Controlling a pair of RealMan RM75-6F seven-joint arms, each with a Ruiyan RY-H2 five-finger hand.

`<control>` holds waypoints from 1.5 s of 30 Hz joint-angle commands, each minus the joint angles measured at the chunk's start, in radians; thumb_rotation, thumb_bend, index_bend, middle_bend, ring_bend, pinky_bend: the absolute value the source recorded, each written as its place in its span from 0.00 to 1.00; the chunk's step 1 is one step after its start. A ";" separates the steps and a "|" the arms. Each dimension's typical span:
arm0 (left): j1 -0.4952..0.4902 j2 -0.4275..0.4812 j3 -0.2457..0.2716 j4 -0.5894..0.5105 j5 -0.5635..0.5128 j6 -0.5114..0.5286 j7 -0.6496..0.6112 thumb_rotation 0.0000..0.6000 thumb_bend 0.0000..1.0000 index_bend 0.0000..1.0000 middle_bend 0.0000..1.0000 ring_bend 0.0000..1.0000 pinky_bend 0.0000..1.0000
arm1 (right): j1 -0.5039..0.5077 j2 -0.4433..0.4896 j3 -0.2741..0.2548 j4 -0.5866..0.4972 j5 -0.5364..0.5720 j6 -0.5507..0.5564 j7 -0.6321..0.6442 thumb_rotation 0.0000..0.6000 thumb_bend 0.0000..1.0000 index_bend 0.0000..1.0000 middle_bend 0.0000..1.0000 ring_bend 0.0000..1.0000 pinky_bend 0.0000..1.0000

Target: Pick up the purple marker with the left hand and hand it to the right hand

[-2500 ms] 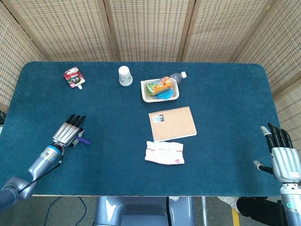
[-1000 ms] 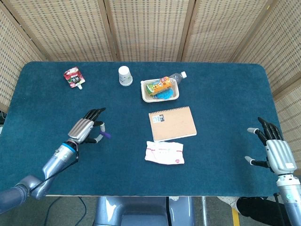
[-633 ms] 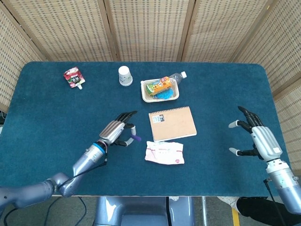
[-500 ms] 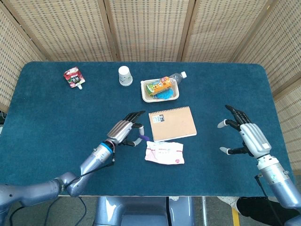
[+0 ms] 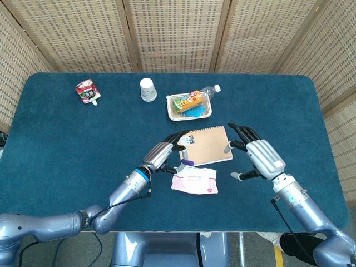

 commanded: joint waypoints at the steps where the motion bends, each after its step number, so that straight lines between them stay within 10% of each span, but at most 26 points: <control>1: 0.006 -0.015 -0.020 -0.015 -0.032 -0.006 -0.063 1.00 0.48 0.72 0.00 0.00 0.00 | 0.017 -0.012 0.009 -0.018 0.027 -0.008 -0.029 1.00 0.25 0.44 0.05 0.00 0.00; 45: -0.004 -0.037 -0.014 -0.030 -0.062 -0.020 -0.125 1.00 0.48 0.71 0.00 0.00 0.00 | 0.206 -0.156 0.028 -0.082 0.313 -0.053 -0.350 1.00 0.44 0.52 0.06 0.00 0.00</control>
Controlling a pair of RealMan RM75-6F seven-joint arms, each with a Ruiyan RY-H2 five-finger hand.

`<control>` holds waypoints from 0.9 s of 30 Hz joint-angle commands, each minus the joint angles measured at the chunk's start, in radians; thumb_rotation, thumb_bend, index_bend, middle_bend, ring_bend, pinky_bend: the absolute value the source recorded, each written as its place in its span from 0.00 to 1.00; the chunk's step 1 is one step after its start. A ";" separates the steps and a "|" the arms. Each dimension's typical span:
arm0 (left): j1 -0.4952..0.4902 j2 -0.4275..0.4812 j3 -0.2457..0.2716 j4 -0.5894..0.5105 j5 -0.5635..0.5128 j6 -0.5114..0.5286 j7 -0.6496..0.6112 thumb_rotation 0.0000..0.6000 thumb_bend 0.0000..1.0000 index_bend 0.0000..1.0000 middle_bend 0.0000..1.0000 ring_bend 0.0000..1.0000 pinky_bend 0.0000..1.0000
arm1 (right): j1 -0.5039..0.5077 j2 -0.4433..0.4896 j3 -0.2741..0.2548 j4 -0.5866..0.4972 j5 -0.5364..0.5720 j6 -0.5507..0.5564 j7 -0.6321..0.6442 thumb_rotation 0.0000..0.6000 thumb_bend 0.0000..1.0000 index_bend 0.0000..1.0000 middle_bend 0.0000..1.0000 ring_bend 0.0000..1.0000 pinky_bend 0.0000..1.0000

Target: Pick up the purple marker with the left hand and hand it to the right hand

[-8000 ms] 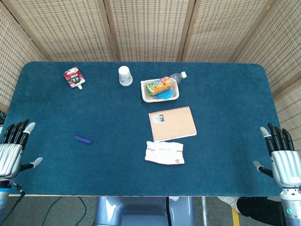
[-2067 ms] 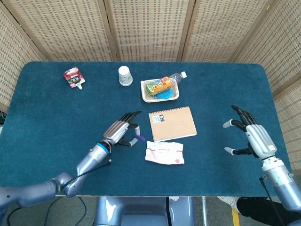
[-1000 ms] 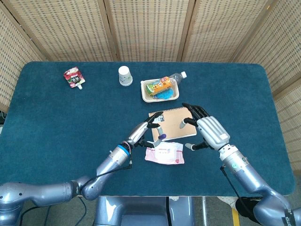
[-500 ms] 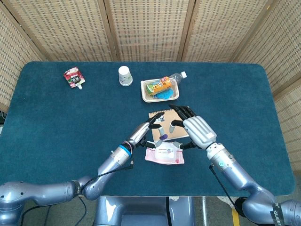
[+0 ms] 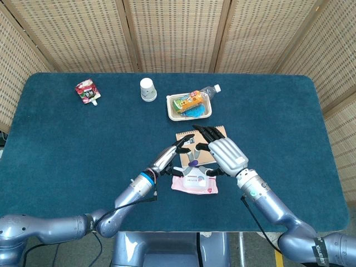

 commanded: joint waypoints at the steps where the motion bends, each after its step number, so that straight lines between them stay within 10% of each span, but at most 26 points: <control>1: 0.000 -0.002 0.002 0.001 -0.001 0.001 0.002 1.00 0.48 0.71 0.00 0.00 0.00 | 0.005 -0.001 -0.001 -0.003 0.010 0.003 -0.007 1.00 0.44 0.53 0.06 0.00 0.00; 27: -0.001 -0.011 0.005 0.004 -0.005 -0.003 0.000 1.00 0.49 0.71 0.00 0.00 0.00 | 0.030 -0.029 -0.013 -0.014 0.046 0.022 -0.028 1.00 0.47 0.53 0.07 0.00 0.00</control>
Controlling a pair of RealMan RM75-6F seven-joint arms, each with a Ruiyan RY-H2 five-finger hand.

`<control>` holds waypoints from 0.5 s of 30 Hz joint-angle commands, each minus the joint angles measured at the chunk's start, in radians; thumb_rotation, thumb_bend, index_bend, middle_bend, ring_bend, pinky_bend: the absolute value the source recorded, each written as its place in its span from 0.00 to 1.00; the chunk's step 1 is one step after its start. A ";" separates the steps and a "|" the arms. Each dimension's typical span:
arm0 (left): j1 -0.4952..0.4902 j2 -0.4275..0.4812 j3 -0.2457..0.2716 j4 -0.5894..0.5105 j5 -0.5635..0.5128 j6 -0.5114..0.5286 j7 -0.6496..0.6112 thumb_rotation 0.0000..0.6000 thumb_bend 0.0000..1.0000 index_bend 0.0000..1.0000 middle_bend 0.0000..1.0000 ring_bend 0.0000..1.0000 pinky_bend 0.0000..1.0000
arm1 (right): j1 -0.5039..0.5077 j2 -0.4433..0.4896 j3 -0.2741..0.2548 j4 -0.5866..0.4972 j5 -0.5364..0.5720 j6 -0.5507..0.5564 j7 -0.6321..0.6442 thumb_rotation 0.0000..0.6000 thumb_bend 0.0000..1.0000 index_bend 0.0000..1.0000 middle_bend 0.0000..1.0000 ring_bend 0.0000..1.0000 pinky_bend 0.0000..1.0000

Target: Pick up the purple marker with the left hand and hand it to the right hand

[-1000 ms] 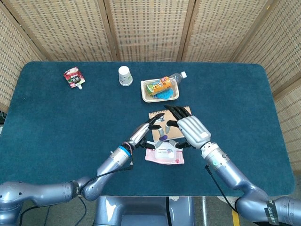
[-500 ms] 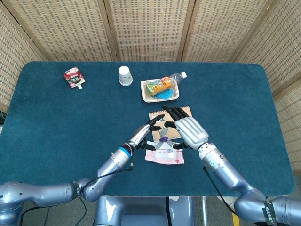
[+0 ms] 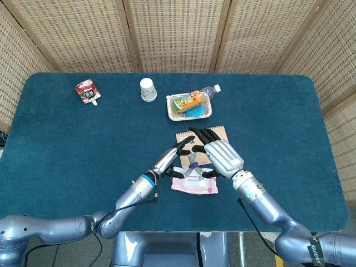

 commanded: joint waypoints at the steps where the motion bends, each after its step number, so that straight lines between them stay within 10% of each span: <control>1: 0.000 0.000 0.000 0.001 0.000 0.001 0.002 1.00 0.49 0.71 0.00 0.00 0.00 | 0.003 -0.003 0.000 0.002 0.006 0.003 -0.004 1.00 0.47 0.54 0.07 0.00 0.00; 15: 0.006 0.008 -0.003 -0.008 0.001 -0.007 -0.026 1.00 0.48 0.71 0.00 0.00 0.00 | 0.003 -0.036 -0.006 0.015 -0.002 0.025 0.004 1.00 0.48 0.54 0.07 0.00 0.00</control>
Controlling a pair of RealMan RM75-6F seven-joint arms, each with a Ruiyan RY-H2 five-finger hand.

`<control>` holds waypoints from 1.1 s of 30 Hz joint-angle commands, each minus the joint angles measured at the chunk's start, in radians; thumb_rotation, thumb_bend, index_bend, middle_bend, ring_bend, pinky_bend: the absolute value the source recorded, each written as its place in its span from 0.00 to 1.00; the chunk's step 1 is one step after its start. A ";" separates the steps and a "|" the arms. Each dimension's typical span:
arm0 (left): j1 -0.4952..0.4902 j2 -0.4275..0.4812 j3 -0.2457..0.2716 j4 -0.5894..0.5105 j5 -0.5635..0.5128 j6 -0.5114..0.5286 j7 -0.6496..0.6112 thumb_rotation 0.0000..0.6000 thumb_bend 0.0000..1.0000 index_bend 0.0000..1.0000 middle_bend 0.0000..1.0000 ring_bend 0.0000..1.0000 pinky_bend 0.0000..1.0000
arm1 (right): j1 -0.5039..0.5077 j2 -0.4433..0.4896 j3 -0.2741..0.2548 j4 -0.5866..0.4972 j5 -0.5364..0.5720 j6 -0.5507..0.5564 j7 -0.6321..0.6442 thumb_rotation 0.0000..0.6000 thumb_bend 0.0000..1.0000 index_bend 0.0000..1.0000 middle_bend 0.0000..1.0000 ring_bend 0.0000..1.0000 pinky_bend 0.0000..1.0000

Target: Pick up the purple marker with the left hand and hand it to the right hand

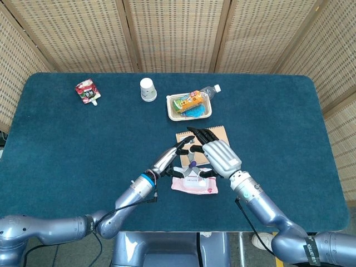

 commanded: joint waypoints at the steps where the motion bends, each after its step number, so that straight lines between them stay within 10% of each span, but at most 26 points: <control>1: 0.001 0.002 -0.002 -0.002 -0.002 -0.003 -0.005 1.00 0.48 0.71 0.00 0.00 0.00 | -0.002 -0.003 -0.001 0.003 -0.003 0.003 0.004 1.00 0.48 0.54 0.07 0.00 0.00; 33: 0.004 -0.006 0.005 0.004 0.007 -0.004 -0.017 1.00 0.49 0.71 0.00 0.00 0.00 | -0.017 -0.006 -0.009 0.039 -0.028 0.003 0.043 1.00 0.51 0.55 0.08 0.00 0.00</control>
